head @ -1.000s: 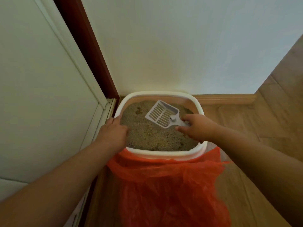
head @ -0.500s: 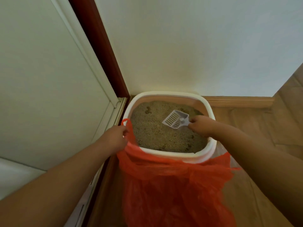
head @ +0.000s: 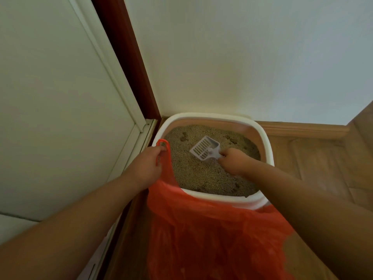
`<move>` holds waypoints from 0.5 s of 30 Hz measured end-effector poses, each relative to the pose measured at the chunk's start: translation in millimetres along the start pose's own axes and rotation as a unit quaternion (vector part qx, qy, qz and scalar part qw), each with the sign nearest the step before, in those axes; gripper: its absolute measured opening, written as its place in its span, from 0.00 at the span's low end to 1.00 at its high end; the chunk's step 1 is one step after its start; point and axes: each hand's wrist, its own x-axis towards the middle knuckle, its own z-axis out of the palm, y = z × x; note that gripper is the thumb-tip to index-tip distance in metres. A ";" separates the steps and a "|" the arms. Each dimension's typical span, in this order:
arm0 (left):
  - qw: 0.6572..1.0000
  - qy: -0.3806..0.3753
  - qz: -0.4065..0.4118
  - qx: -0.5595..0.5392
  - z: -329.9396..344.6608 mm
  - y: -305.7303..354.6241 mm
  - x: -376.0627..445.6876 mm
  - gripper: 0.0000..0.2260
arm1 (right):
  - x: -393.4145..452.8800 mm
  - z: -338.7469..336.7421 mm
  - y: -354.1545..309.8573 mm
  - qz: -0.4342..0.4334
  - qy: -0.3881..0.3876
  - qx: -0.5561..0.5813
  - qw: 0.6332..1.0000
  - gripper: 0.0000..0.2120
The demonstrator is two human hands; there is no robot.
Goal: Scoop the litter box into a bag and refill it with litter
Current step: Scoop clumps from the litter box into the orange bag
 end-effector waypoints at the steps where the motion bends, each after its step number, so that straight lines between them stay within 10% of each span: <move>1: 1.000 0.003 0.004 -0.005 2.1 -1.1 0.0 0.22 | 3.6 5.0 -4.6 -0.009 0.007 0.011 1.000 0.08; 15: 0.999 0.024 0.002 -0.047 11.5 -15.1 10.6 0.23 | 92.8 46.5 -14.3 0.062 0.056 0.129 0.988 0.17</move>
